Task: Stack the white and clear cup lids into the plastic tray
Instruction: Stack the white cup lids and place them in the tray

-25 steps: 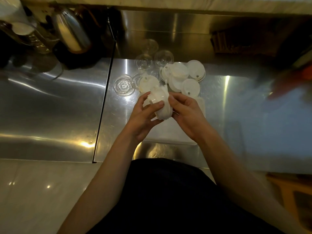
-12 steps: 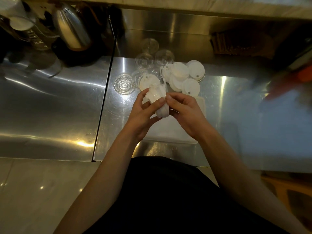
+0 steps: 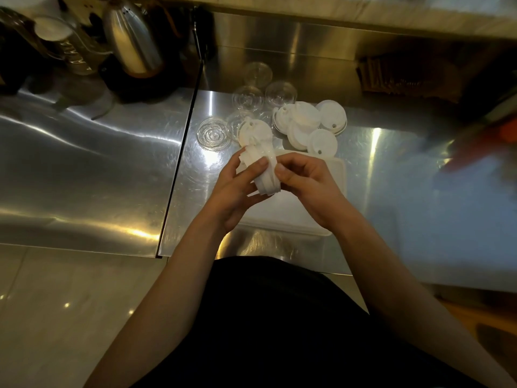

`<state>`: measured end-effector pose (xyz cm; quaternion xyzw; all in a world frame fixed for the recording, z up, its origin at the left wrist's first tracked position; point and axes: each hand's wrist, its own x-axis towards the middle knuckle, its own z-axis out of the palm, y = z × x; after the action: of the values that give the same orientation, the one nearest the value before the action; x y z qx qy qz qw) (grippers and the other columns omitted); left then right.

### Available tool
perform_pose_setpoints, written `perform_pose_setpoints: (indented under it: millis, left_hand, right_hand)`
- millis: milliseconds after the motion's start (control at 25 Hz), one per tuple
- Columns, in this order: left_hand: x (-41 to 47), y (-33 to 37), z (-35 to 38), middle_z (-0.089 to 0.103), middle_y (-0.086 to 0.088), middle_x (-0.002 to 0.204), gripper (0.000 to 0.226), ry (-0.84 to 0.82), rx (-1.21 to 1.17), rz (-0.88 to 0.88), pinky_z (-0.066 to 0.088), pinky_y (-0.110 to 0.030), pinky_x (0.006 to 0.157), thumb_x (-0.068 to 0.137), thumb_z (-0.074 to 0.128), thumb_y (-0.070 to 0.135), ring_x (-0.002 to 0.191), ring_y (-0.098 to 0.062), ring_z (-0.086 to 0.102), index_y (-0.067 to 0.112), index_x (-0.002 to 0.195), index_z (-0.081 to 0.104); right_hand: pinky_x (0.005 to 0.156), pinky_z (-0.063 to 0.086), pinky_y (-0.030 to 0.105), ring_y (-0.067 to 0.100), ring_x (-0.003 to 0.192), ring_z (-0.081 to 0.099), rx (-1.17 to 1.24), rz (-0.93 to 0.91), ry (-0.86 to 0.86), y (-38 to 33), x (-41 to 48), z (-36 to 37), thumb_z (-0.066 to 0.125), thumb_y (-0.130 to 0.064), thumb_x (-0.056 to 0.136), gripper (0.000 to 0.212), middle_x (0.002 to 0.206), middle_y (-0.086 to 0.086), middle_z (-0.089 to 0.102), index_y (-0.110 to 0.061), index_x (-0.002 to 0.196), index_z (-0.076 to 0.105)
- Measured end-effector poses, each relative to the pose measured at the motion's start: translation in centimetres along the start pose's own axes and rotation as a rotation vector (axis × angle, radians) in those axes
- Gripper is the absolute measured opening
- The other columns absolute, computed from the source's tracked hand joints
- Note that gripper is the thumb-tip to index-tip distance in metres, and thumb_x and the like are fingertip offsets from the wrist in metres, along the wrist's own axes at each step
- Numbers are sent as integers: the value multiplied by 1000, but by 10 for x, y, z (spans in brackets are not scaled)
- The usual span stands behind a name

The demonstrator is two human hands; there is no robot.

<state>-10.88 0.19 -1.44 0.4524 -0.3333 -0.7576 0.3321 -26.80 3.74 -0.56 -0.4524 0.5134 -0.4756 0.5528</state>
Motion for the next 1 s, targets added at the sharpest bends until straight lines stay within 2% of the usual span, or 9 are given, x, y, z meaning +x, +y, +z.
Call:
perform_pose_setpoints:
  millis: [200, 320, 400, 480, 560, 640, 800, 880, 1000]
  left_hand:
    - [-7, 2, -6, 62, -17, 130, 52, 7, -84, -58, 56, -50, 92, 89, 67, 33, 108, -33, 67, 15, 136, 52]
    - [-11, 4, -8, 61, -24, 130, 61, 20, -118, -108, 58, -46, 89, 83, 70, 40, 113, -37, 65, 12, 134, 54]
    - [-14, 6, -10, 62, -25, 128, 62, 12, -117, -143, 58, -44, 88, 82, 66, 44, 116, -38, 64, 12, 133, 54]
    - [-15, 6, -12, 65, -22, 122, 55, 0, -116, -159, 59, -43, 87, 82, 65, 43, 112, -37, 66, 14, 128, 56]
    - [-17, 5, -14, 67, -18, 113, 45, 0, -128, -167, 59, -43, 87, 86, 63, 39, 105, -34, 67, 15, 124, 58]
    - [-18, 2, -15, 68, -15, 106, 45, 14, -149, -178, 60, -42, 84, 90, 61, 34, 96, -30, 68, 12, 129, 56]
    - [-16, -4, -17, 66, -15, 109, 72, 4, -155, -171, 59, -37, 73, 76, 71, 36, 94, -28, 65, 5, 137, 50]
    - [-15, -6, -18, 64, -22, 118, 83, -4, -140, -169, 59, -37, 76, 67, 74, 40, 100, -30, 65, 4, 138, 49]
    - [-14, -11, -20, 60, -23, 132, 82, -29, -137, -169, 58, -41, 80, 66, 74, 39, 105, -31, 65, 9, 139, 49]
  right_hand:
    - [85, 55, 35, 18, 89, 63, -202, -84, -5, -1, -3, 4, 59, -2, 93, 14, 94, 17, 68, -2, 104, 68]
    - [81, 51, 16, -3, 83, 61, -389, -106, -23, 0, -7, 7, 62, -4, 91, 15, 87, -9, 66, -11, 102, 69]
    - [80, 45, 6, -11, 84, 60, -479, -126, -21, 2, -11, 11, 63, -3, 91, 15, 88, -16, 62, -9, 103, 69]
    - [80, 43, 2, -15, 87, 58, -503, -137, -16, 2, -14, 13, 63, -3, 91, 15, 90, -19, 61, -9, 104, 68]
    - [82, 43, 3, -15, 89, 58, -501, -144, -31, 3, -16, 14, 64, -4, 90, 15, 91, -20, 61, -13, 102, 67]
    - [88, 47, 10, -9, 95, 59, -489, -144, -48, 6, -17, 13, 66, -7, 90, 15, 96, -19, 61, -20, 98, 66]
    - [100, 50, 34, 10, 113, 61, -376, -96, -91, 15, -20, 13, 66, -9, 89, 10, 121, -6, 65, -12, 98, 69]
    - [97, 53, 33, 11, 109, 65, -289, -76, -94, 13, -23, 14, 63, -6, 90, 13, 118, -2, 68, -10, 102, 69]
    - [86, 54, 20, 2, 98, 66, -243, -57, -54, 6, -25, 14, 63, -5, 92, 18, 102, -8, 68, -17, 106, 65]
